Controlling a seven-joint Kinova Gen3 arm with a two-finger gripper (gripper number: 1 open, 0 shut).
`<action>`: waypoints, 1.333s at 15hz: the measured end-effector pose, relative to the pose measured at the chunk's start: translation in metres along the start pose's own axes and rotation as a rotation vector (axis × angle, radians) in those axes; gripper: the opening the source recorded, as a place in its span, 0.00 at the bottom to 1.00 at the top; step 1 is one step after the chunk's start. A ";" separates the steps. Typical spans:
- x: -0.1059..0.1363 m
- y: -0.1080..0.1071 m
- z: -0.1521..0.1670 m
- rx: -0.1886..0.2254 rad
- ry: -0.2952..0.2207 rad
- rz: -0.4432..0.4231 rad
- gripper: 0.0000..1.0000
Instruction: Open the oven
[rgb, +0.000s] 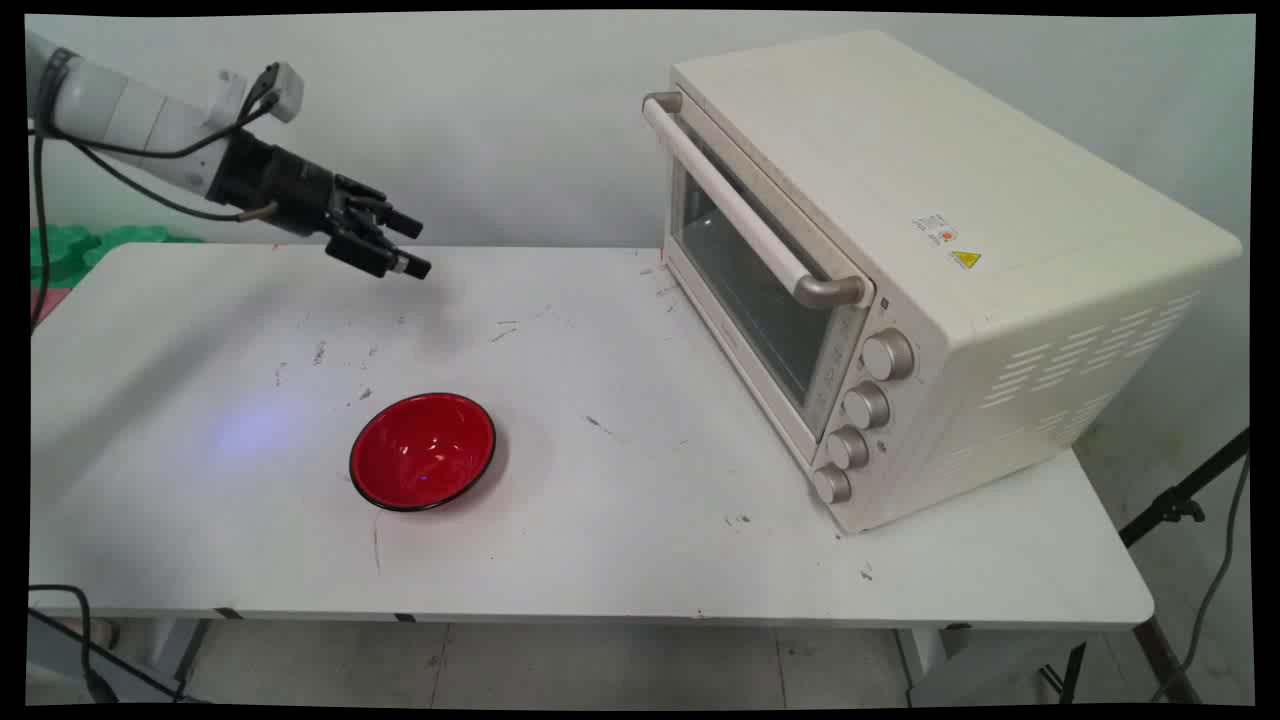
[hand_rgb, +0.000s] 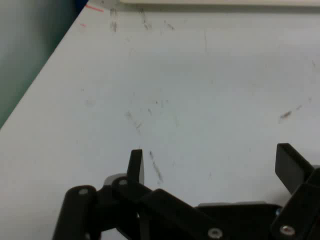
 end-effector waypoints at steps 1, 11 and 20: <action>0.005 0.002 0.001 0.002 0.004 -0.004 1.00; 0.066 0.032 0.016 0.023 0.064 -0.044 1.00; 0.135 0.066 0.030 0.038 0.136 -0.051 1.00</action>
